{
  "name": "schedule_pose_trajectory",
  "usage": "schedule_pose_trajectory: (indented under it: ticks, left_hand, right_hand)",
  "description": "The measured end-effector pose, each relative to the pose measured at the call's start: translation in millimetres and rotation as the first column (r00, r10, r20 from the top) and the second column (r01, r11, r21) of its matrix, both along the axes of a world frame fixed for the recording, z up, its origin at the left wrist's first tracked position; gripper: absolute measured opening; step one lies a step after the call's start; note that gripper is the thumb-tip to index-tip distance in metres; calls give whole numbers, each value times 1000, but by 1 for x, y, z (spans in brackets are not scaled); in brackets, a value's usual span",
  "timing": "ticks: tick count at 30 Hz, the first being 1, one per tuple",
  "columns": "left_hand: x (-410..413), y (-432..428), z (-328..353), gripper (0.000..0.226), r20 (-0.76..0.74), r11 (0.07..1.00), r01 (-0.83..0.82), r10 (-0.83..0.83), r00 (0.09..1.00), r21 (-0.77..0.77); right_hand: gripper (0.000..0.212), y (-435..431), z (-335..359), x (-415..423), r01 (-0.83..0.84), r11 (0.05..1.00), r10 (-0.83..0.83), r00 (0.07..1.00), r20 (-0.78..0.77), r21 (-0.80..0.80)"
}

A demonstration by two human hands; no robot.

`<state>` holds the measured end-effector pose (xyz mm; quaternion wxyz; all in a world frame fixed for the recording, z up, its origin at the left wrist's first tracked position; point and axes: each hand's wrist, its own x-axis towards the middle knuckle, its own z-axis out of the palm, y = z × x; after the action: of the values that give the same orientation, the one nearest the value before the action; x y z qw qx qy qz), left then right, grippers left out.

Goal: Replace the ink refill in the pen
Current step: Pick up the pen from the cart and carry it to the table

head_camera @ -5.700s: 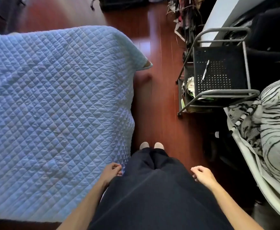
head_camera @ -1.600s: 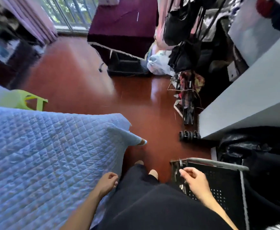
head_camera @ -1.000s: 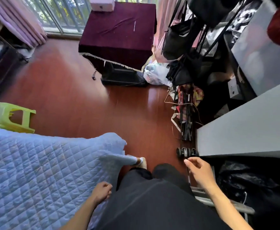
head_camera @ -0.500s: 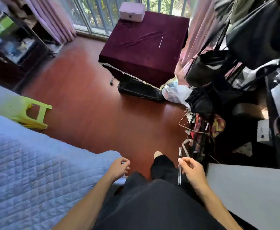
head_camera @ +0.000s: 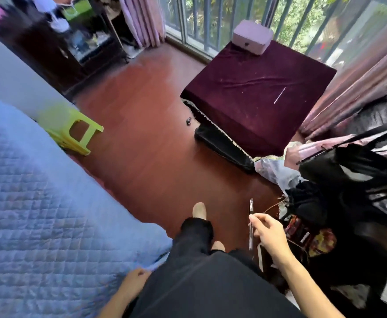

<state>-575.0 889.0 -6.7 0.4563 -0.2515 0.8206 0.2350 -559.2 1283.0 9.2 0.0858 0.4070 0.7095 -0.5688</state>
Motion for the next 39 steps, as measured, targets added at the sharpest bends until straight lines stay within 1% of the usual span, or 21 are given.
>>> schedule_pose_trajectory:
  ticks: [1, 2, 3, 5, 6, 8, 9, 12, 14, 17, 19, 21, 23, 27, 28, 30, 32, 34, 36, 39]
  left_hand:
    - [-13, 4, 1, 54, -20, 1000, -28, 27, 999, -13]
    - [-26, 5, -3, 64, -41, 999, -36, 36, 998, 8]
    - [-40, 8, -6, 61, -45, 999, -16, 18, 999, 37]
    - [-78, 25, 3, 35, -21, 999, 22, -21, 1000, 35]
    - [-98, 31, 5, 32, -24, 998, 22, -21, 999, 52]
    - [-141, 46, 0, 35, -32, 993, 46, -43, 999, 105]
    - [-163, 54, 1, 34, -33, 990, 29, -25, 999, 140]
    - [-227, 87, 4, 18, -36, 975, -39, 48, 998, 220]
    - [-270, 108, 5, 16, -54, 955, -67, 86, 995, 287]
    - [-326, 139, 3, 15, -91, 940, -54, 89, 992, 336]
    - [-356, 156, 2, 14, -103, 943, -48, 87, 991, 329]
    - [-379, 166, -1, 14, -98, 955, -56, 88, 991, 291]
    - [-396, 172, -2, 14, -82, 967, -46, 69, 994, 250]
    - [-427, 173, 2, 17, -72, 982, -23, 37, 997, 186]
    - [-432, 172, 5, 19, -78, 987, 12, 1, 997, 161]
    - [-443, 170, 10, 26, -87, 984, 134, -124, 988, 118]
    - [-460, 170, 14, 35, -91, 964, 255, -248, 964, 79]
    - [-481, 171, 11, 43, -80, 932, 355, -349, 934, 78]
    - [-505, 174, 9, 41, -30, 918, 387, -386, 922, 86]
    - [-553, 184, 3, 27, 4, 906, 411, -414, 910, 105]
  right_hand:
    - [9, 2, -1, -14, -2, 1000, 2, 1000, 3, 1]
    - [9, 4, -2, -29, 1, 1000, -1, 1000, 3, 6]
    - [9, 6, -3, -43, 10, 1000, -10, 1000, -1, 12]
    - [9, 9, -1, -69, 23, 1000, -22, 1000, -22, 16]
    - [10, 11, 1, -84, 21, 1000, -20, 999, -33, 24]
    - [11, 15, 1, -110, 5, 1000, -4, 999, -34, 27]
    - [11, 17, 0, -122, 5, 1000, -5, 999, -32, 22]
    - [11, 25, 2, -157, 23, 1000, -23, 999, -29, 0]
    - [12, 31, 2, -182, 35, 999, -36, 999, -23, -26]
    - [14, 46, -3, -223, 28, 999, -29, 999, -14, -41]
    - [13, 61, -8, -253, 21, 998, -21, 1000, -12, -53]
    - [13, 77, -14, -281, 22, 998, -23, 1000, -4, -59]
    - [13, 92, -16, -307, 46, 997, -47, 999, -12, -68]
    - [14, 118, -16, -360, 39, 997, -41, 999, -24, -62]
    - [14, 123, -16, -370, 47, 997, -49, 998, -25, -65]
    - [14, 131, -14, -387, 77, 995, -80, 996, -33, -70]
    - [14, 136, -12, -404, 107, 991, -109, 994, -31, -78]
    - [13, 140, -13, -416, 140, 986, -143, 989, -29, -88]
    - [13, 143, -12, -428, 178, 980, -181, 983, -23, -86]
    - [12, 143, -10, -441, 263, 962, -264, 965, -1, -77]
